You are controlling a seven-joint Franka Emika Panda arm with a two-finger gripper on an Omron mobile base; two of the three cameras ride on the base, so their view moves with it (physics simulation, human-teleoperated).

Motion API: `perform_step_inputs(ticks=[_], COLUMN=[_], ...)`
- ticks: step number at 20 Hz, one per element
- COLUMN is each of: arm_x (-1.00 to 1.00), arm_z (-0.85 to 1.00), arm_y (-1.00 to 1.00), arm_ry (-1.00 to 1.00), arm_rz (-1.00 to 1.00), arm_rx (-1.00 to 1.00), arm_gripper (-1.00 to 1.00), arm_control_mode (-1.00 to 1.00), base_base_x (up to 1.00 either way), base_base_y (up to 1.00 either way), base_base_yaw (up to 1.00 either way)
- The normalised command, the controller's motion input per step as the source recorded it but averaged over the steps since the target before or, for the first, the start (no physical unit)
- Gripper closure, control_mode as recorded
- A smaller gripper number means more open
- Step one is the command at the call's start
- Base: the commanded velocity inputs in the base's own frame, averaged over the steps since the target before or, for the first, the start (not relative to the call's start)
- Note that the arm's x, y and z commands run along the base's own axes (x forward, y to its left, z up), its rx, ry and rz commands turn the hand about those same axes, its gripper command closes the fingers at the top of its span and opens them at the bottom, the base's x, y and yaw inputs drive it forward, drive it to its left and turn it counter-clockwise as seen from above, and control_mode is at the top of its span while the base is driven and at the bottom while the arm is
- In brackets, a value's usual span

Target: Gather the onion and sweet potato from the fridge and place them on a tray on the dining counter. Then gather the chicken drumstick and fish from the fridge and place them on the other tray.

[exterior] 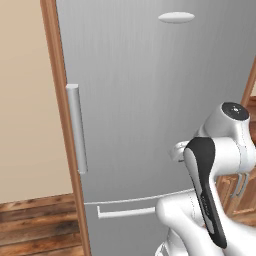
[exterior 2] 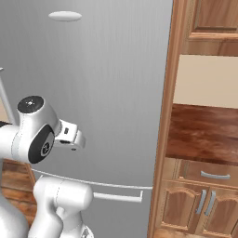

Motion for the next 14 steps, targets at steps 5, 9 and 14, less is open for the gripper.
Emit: perform_step_inputs(ticks=[5,9,14], arm_x=[0.00,0.00,0.00], arm_z=[0.00,0.00,0.00], arm_y=[0.00,0.00,0.00], arm_ry=[0.00,0.00,0.00], arm_rz=[0.00,0.00,0.00], arm_rx=[0.00,0.00,0.00], arm_gripper=[-1.00,-1.00,-1.00], arm_control_mode=[1.00,1.00,1.00], base_base_x=[-0.38,-0.58,-0.29], base_base_y=[0.07,0.23,0.40], base_base_yaw=[0.00,0.00,0.00])
